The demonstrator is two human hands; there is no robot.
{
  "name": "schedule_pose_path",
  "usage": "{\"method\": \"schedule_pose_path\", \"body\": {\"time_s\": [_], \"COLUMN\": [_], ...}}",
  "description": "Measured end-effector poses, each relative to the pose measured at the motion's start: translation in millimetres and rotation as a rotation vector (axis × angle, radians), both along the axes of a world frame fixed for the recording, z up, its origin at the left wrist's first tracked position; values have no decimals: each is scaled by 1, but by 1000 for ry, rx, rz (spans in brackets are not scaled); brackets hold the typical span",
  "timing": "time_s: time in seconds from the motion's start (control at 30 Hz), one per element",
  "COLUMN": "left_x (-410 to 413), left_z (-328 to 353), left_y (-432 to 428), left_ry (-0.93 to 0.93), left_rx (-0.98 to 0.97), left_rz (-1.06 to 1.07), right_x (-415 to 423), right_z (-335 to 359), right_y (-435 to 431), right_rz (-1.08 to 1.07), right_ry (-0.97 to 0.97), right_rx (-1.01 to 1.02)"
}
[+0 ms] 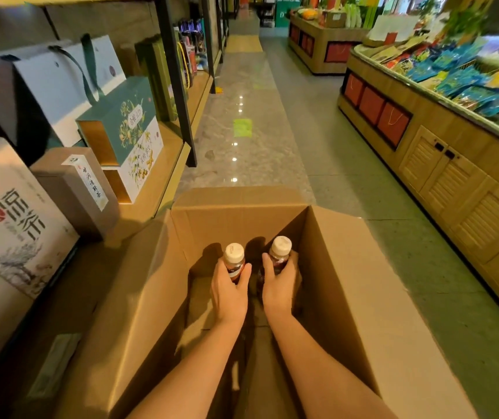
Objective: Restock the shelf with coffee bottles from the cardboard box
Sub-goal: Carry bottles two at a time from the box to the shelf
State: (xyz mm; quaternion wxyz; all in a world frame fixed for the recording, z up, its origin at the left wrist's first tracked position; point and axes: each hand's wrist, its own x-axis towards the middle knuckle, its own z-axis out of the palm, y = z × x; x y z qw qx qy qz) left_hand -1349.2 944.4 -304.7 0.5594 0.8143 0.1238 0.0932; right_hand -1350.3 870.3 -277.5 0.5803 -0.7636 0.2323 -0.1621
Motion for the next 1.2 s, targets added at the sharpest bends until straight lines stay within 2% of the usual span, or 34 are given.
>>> {"method": "schedule_pose_path", "body": {"time_s": [0.17,0.43,0.6,0.87,1.2], "left_x": [-24,-72,-98,-141,-260], "left_z": [66,187,242,286,295], "left_y": [14,31,24,-5,-68], "left_ry": [-112,-323,-375,-398,-406], "left_rx": [-19,-58,-68,-34,72], "left_rz": [21,-28,-51,46,412], "right_x": [-18,-76,-96,-117,-191], "right_z": [25,149,201,256,269], "right_y": [-1,-9,-19,-56,-97], "right_rz": [98,211,286,464,847], "right_ry": [-84,-230,-298,-396,-527], "right_rx": [-50,-105,-175,-212,-196]}}
